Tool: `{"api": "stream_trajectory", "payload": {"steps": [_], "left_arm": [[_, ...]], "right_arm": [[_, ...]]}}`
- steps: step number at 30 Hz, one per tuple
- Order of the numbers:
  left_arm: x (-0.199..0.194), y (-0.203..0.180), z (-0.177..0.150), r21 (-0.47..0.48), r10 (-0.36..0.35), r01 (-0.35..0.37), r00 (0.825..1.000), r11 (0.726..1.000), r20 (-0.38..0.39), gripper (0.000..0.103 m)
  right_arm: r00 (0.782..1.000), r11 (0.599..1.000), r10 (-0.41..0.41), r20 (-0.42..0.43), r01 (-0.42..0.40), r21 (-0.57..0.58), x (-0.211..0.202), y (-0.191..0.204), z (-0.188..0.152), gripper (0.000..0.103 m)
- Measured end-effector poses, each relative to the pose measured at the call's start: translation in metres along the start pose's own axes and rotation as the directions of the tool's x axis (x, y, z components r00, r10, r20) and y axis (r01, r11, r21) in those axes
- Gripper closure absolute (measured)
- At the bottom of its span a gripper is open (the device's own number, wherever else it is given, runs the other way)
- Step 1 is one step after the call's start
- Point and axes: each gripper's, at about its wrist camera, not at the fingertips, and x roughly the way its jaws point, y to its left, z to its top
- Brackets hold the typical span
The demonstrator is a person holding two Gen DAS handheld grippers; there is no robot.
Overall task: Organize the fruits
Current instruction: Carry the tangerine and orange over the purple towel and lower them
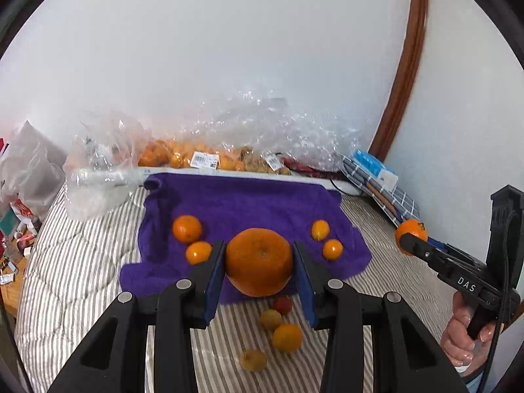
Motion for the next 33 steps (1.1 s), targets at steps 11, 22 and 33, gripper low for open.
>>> {"api": "stream_trajectory", "payload": {"steps": [11,22,33], "left_arm": [[0.008,0.015,0.021,-0.040,0.024,-0.024,1.000,0.999,0.009,0.065],[0.018,0.043,0.044,-0.093,0.079,-0.075,0.996,0.993,0.040,0.065],[0.067,0.048,0.051,-0.147,0.059,-0.054,0.998,0.988,0.028,0.065]], "right_arm": [[0.999,0.999,-0.029,-0.014,0.030,0.025,0.020,-0.005,0.021,0.061],[0.999,0.999,-0.045,0.005,0.045,0.006,0.031,-0.005,0.041,0.061],[0.999,0.998,-0.048,0.004,0.048,-0.043,0.069,-0.005,0.057,0.061]]}}
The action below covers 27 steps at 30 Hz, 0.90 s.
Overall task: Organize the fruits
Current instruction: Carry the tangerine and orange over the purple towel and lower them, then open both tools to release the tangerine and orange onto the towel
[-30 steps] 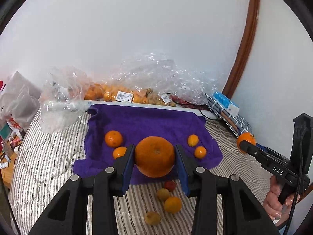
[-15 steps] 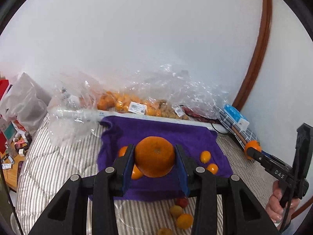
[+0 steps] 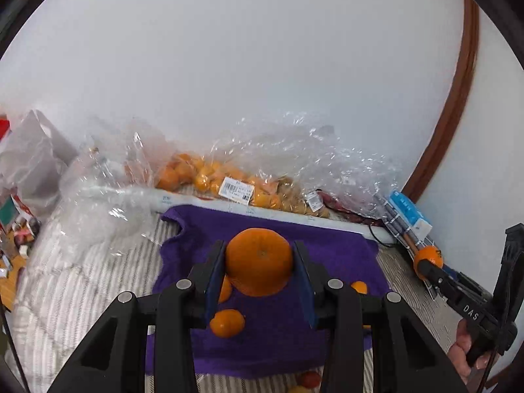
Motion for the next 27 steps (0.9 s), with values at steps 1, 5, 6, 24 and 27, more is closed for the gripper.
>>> {"api": "stream_trajectory", "payload": {"steps": [1,5,6,24,27], "left_arm": [[0.006,0.001,-0.001,-0.011,-0.006,0.006,1.000,1.000,-0.009,0.065],[0.032,0.005,-0.008,-0.026,-0.001,0.000,0.999,1.000,-0.043,0.065],[0.039,0.006,-0.012,-0.027,-0.001,0.000,0.999,1.000,-0.051,0.065],[0.085,-0.005,-0.048,0.075,0.031,-0.022,0.991,0.997,-0.130,0.065],[0.092,-0.007,-0.054,0.077,0.024,-0.012,0.987,0.997,-0.157,0.065]], "right_arm": [[1.000,1.000,0.003,-0.013,-0.002,0.004,0.007,-0.002,-0.002,0.061],[0.998,0.999,0.020,-0.060,-0.018,0.044,0.031,-0.015,-0.018,0.061],[0.997,0.998,0.025,-0.075,-0.021,0.057,0.038,-0.019,-0.023,0.061],[0.979,0.998,-0.025,-0.202,0.037,0.058,0.077,-0.027,-0.047,0.060],[0.979,0.998,-0.042,-0.199,0.050,0.039,0.075,-0.024,-0.049,0.060]]}}
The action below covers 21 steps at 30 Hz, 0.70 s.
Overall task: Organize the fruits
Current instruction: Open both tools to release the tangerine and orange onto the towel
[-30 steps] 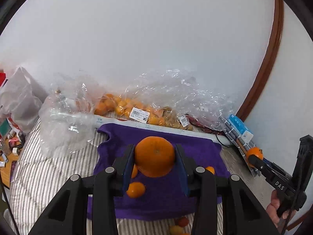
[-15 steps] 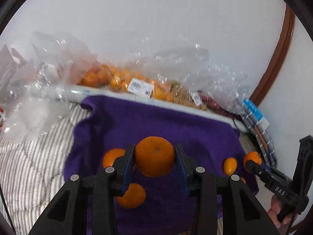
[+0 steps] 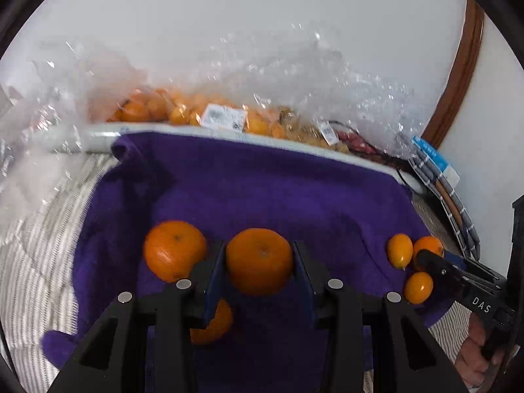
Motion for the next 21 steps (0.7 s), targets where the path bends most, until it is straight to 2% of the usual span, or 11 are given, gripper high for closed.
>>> {"api": "stream_trajectory", "payload": {"steps": [2,6,12,17,19,21], "left_arm": [[-0.001,-0.004,-0.001,0.022,0.018,-0.018,1.000,1.000,0.008,0.065],[-0.002,-0.001,0.000,0.006,0.014,-0.014,1.000,1.000,0.004,0.065],[-0.001,0.004,0.002,-0.007,0.016,-0.016,1.000,1.000,0.001,0.065],[0.000,0.000,0.001,0.025,0.031,-0.031,1.000,0.999,0.001,0.065],[0.000,0.000,0.002,0.026,0.031,-0.031,1.000,0.999,-0.001,0.064],[0.000,0.000,0.002,0.019,0.030,-0.030,1.000,0.999,-0.003,0.057]], "right_arm": [[1.000,1.000,-0.005,0.001,0.005,-0.007,0.000,0.001,0.000,0.059],[1.000,1.000,0.003,0.016,-0.003,-0.001,-0.005,0.000,0.000,0.056],[0.999,0.999,0.016,0.034,-0.017,0.028,-0.009,-0.002,0.001,0.055],[0.992,0.998,-0.056,0.111,0.058,-0.014,-0.021,0.007,-0.002,0.055],[0.990,0.998,-0.055,0.127,0.058,-0.021,-0.025,0.007,-0.001,0.055],[0.985,0.998,-0.061,0.161,0.062,0.000,-0.031,0.005,-0.001,0.055]]}}
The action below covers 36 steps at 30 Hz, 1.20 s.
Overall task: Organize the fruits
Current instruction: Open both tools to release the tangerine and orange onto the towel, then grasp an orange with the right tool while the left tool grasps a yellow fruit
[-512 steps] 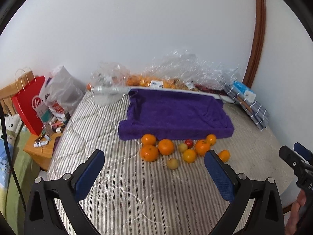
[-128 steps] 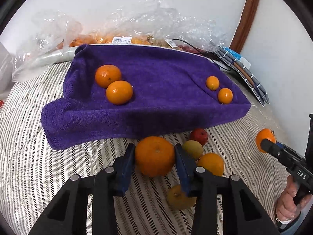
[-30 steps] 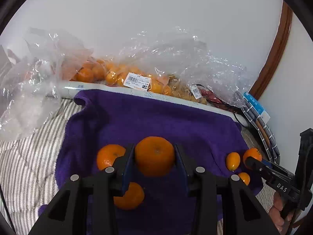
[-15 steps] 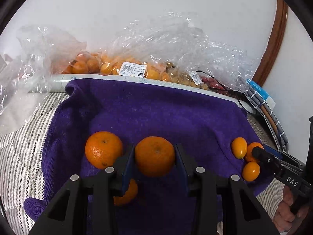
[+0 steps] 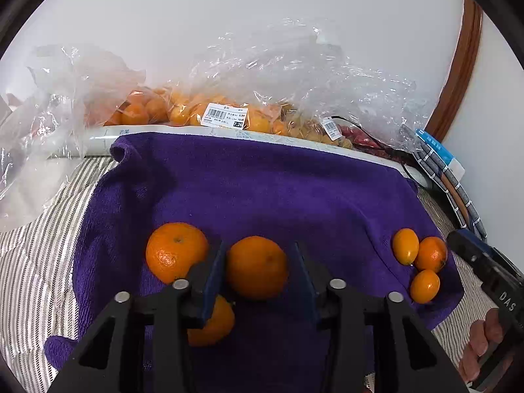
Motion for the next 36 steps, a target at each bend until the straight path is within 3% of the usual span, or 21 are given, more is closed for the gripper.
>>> {"api": "stream_trajectory", "payload": {"steps": [4,8,13,15,17,20,23,25,29,36], "left_arm": [[-0.005,0.003,0.002,-0.016,-0.021,0.021,1.000,1.000,0.020,0.055],[-0.014,0.006,0.004,-0.032,-0.038,0.040,0.998,0.999,0.056,0.053],[-0.027,0.009,0.008,-0.044,-0.049,0.053,0.994,0.998,0.100,0.053],[-0.034,0.011,0.010,-0.048,-0.035,0.041,0.992,0.998,0.118,0.053],[-0.044,0.011,0.016,-0.047,0.030,-0.024,0.990,0.999,0.138,0.053],[-0.054,0.019,0.022,-0.061,0.078,-0.071,0.991,0.996,0.110,0.053],[-0.070,0.032,0.015,-0.069,0.062,-0.058,0.996,0.996,0.060,0.053],[-0.084,0.041,0.006,-0.043,0.075,-0.073,0.996,0.996,0.045,0.053],[-0.110,0.063,-0.017,-0.030,0.094,-0.093,0.995,0.995,0.031,0.051],[-0.128,0.093,-0.057,-0.109,0.076,-0.077,0.997,0.991,-0.017,0.051]], "right_arm": [[1.000,1.000,-0.002,0.027,0.001,0.022,-0.007,-0.004,0.002,0.055],[0.999,0.999,-0.041,-0.030,0.041,-0.005,-0.010,0.001,0.005,0.055],[0.997,1.000,0.004,-0.077,-0.004,-0.005,-0.036,0.017,-0.008,0.053],[0.996,1.000,0.025,-0.087,-0.026,-0.013,-0.051,0.031,-0.020,0.049],[0.993,0.998,0.046,-0.106,-0.049,-0.030,-0.060,0.045,-0.033,0.044],[0.989,0.994,0.059,-0.137,-0.071,-0.084,-0.070,0.069,-0.053,0.043],[0.983,0.988,0.089,-0.159,-0.107,-0.109,-0.077,0.088,-0.068,0.043],[0.975,0.981,0.145,-0.170,-0.163,-0.100,-0.079,0.098,-0.075,0.043],[0.968,0.972,0.178,-0.175,-0.201,-0.119,-0.077,0.118,-0.088,0.043],[0.948,0.965,0.212,-0.236,-0.242,-0.105,-0.059,0.132,-0.104,0.057]]}}
